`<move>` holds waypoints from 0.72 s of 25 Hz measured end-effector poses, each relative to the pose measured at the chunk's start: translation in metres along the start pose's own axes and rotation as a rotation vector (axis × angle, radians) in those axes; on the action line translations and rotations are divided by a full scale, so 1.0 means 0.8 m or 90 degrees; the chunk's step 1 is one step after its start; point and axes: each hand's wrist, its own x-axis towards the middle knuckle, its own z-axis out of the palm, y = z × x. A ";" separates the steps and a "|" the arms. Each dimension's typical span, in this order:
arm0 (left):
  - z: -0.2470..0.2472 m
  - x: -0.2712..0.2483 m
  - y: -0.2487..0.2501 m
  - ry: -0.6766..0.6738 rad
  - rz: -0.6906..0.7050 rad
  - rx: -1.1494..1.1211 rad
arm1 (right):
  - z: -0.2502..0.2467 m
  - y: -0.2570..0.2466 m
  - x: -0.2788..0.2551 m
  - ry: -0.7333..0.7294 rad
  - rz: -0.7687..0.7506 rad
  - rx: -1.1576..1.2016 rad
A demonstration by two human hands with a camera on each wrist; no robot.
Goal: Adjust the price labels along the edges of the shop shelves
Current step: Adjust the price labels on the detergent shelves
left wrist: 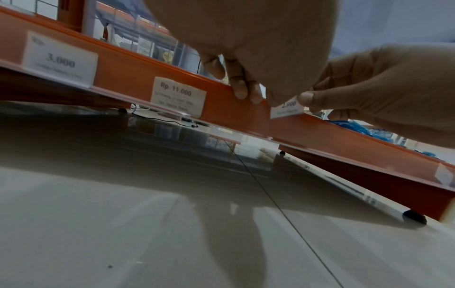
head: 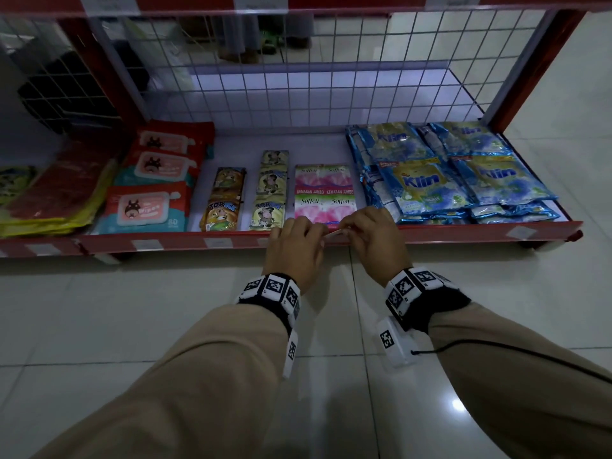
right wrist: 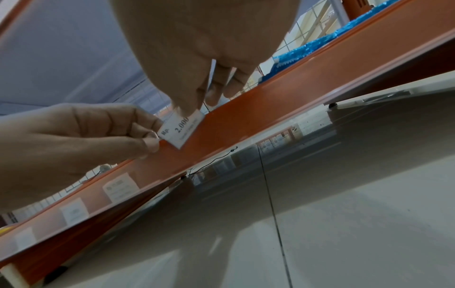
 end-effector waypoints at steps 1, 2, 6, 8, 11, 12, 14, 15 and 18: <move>0.001 0.001 0.000 0.004 -0.004 0.005 | 0.001 0.000 0.000 -0.004 -0.001 0.005; 0.002 0.001 0.000 0.008 -0.005 0.009 | 0.002 0.000 -0.001 -0.014 0.001 0.012; 0.003 0.003 0.001 0.016 -0.001 0.043 | 0.001 -0.002 -0.003 -0.063 0.004 -0.022; 0.003 0.005 0.003 0.019 0.003 0.069 | -0.002 -0.003 -0.003 -0.097 -0.008 -0.083; 0.001 0.008 0.006 0.011 0.013 0.101 | -0.005 -0.006 -0.002 -0.148 -0.019 -0.163; 0.000 0.008 0.006 0.005 0.013 0.105 | -0.005 -0.007 -0.002 -0.159 -0.017 -0.184; 0.000 0.005 0.005 -0.002 0.010 0.098 | -0.005 -0.010 -0.001 -0.182 -0.004 -0.213; 0.000 0.002 0.005 -0.002 0.008 0.089 | -0.005 -0.011 0.000 -0.197 0.005 -0.222; 0.000 0.000 0.004 -0.013 0.014 0.083 | -0.009 -0.012 0.002 -0.224 0.023 -0.229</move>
